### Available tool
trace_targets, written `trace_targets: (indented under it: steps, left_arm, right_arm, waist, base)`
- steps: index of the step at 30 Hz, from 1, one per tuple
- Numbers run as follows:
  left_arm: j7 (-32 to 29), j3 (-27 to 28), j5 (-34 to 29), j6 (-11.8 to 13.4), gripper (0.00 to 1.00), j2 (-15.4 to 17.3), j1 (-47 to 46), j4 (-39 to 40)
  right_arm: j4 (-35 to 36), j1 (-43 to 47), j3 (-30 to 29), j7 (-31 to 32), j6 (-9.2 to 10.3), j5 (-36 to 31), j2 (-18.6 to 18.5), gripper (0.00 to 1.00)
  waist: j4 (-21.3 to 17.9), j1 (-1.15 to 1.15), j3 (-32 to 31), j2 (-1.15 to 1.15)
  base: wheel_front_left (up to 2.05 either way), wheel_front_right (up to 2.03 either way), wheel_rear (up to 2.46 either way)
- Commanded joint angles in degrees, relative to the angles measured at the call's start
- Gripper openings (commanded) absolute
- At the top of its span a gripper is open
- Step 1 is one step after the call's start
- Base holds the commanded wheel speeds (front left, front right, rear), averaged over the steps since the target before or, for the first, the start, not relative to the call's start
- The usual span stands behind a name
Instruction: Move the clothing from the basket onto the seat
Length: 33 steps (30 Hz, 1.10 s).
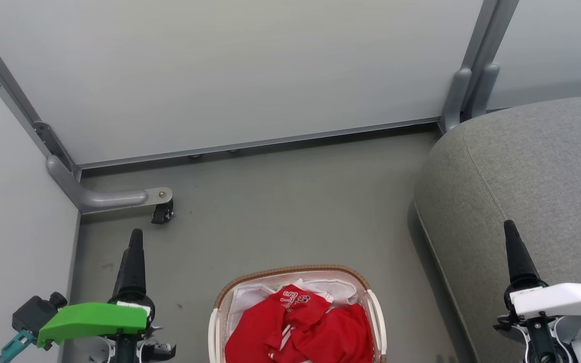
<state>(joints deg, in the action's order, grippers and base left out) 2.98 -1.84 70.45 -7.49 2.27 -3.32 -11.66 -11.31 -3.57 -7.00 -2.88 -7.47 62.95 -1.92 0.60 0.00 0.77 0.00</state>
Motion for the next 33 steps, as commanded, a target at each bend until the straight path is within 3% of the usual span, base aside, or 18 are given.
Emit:
trace_targets:
  steps: [1, 16, 33]
  left_arm:
    - [0.56, 0.15, -2.88, 0.11, 1.0, 0.37, -1.19, 1.03]
    - [3.3, -1.46, -21.48, 3.38, 1.0, 0.46, 0.2, 1.98]
    - [5.99, -3.98, -34.28, 4.77, 1.0, 0.57, 1.52, -0.11]
  right_arm:
    - [1.18, -0.15, -0.01, -0.64, -0.01, -2.51, -0.55, 1.0]
    - [1.62, 1.58, 2.09, -3.45, -0.02, -19.05, -0.66, 1.0]
    - [1.71, 2.57, 2.73, -6.07, -0.02, -30.84, -0.81, 1.0]
  waist:
    - [0.03, 0.0, 0.0, 0.0]
    - [0.2, 0.0, -0.06, 0.0]
    - [0.6, 0.0, -0.06, 0.0]
  base:
    - [0.0, 0.0, 0.0]
    - [0.0, 0.0, 0.0]
    - [0.0, 0.0, 0.0]
